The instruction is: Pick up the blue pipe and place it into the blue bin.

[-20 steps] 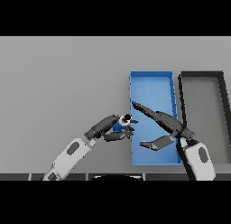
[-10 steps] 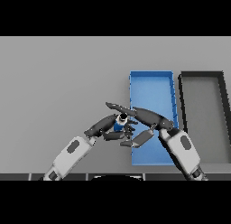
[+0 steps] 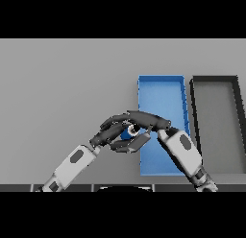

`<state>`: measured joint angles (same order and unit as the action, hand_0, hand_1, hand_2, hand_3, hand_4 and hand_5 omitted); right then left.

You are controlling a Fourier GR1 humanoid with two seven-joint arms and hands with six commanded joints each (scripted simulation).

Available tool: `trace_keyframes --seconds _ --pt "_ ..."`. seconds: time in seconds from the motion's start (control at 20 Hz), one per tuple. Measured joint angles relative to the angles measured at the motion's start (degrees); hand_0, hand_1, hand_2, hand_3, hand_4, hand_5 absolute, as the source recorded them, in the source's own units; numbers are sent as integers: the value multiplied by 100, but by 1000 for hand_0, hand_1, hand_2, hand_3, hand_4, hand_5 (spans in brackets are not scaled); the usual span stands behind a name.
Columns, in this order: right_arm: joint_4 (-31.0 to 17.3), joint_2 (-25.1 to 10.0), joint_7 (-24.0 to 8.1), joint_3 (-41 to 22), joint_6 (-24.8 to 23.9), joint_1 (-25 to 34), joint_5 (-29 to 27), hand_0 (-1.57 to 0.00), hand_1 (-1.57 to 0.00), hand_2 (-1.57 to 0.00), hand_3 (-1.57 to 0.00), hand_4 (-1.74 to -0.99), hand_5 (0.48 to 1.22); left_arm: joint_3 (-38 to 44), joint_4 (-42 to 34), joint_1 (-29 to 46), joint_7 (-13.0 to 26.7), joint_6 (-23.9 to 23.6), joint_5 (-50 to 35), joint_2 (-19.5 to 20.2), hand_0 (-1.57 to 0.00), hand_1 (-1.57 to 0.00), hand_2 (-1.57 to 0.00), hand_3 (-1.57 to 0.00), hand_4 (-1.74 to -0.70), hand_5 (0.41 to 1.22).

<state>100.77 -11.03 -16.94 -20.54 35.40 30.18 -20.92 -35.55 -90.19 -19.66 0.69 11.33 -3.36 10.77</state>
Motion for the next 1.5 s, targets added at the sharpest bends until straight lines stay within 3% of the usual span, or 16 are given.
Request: trace_keyframes --seconds 0.05,0.1,0.2,0.25,0.35,0.45,0.55,0.65,0.7,0.75,0.85,1.0,1.25,1.35,1.5 --pt "66 -22 -47 -24 27 24 -91 -872 -886 -886 -701 -1503 573 0 -36 40 -158 -45 41 -8 -895 -867 -845 -656 -1637 1221" --pt "32 20 -128 -70 49 42 -187 -1012 -1023 -1023 -828 -1541 604 -15 -4 51 -171 -54 54 -44 -1030 -1008 -990 -623 -1658 1192" --pt "46 120 -300 -155 -24 -50 -385 -1213 -1220 -1220 -1096 -1492 706 78 -49 253 -449 -21 -258 -148 -1225 -1211 -1199 -525 -1688 1203" --pt "-19 144 -281 -113 -63 -55 -391 -1285 -1290 -1290 -1191 -1475 809 126 -38 249 -407 -16 -378 -210 -1294 -1283 -1274 -533 -1698 1206" --pt "-29 239 -25 -92 -120 -92 -282 -1388 -1391 -1391 -1328 -1458 957 157 -77 293 -357 7 -558 -280 -1394 -1386 -1381 -550 -1714 1212" --pt "132 236 12 -107 -112 -177 -16 -1454 -1456 -1456 -1415 -1459 1052 159 -52 278 -566 13 -471 -219 -1458 -1453 -1449 -591 -1724 1215" --pt "146 272 426 -77 13 -260 300 -1496 -1497 -1497 -1471 -1469 1113 166 44 88 -498 -10 -348 -219 -1498 -1453 -1493 -527 -1730 1217" --pt "247 348 136 -53 88 -321 274 -1523 -1524 -1524 -1507 -1473 1152 102 80 98 -723 -31 -288 -162 -1499 -1356 -1521 -505 -1734 1219" --pt "277 429 104 -47 127 -398 219 -1533 -1533 -1533 -1520 -1474 1166 81 97 56 -740 8 -288 -137 -1426 -1220 -1350 -531 -1637 1219" --pt "228 523 79 -17 137 -396 171 -1540 -1541 -1541 -1530 -1477 1177 95 73 60 -778 49 -257 -45 -1407 -1190 -1242 -518 -1544 1219" --pt "238 559 -48 62 228 -413 250 -1551 -1552 -1552 -1545 -1480 1193 41 129 37 -682 163 -202 -11 -979 -802 -819 -332 -1343 1220" --pt "374 732 -98 131 302 -450 258 -1561 -1561 -1561 -1558 -1482 1206 89 52 -12 -653 510 -219 104 -501 -410 -419 -170 -1110 1184" --pt "437 919 -64 221 417 -628 252 -1568 -1568 -1568 -1567 -1484 1216 132 156 -21 -488 452 157 45 -163 -134 -137 -55 -880 842" --pt "398 969 -87 290 407 -540 264 -1569 -1569 -1569 -1568 -1485 1218 165 138 -22 -225 363 170 64 -104 -85 -87 -35 -836 754" --pt "410 1134 -295 343 406 -510 376 -1570 -1570 -1570 -1570 -1485 1219 167 140 10 -342 288 182 87 -53 -43 -44 -17 -830 659"
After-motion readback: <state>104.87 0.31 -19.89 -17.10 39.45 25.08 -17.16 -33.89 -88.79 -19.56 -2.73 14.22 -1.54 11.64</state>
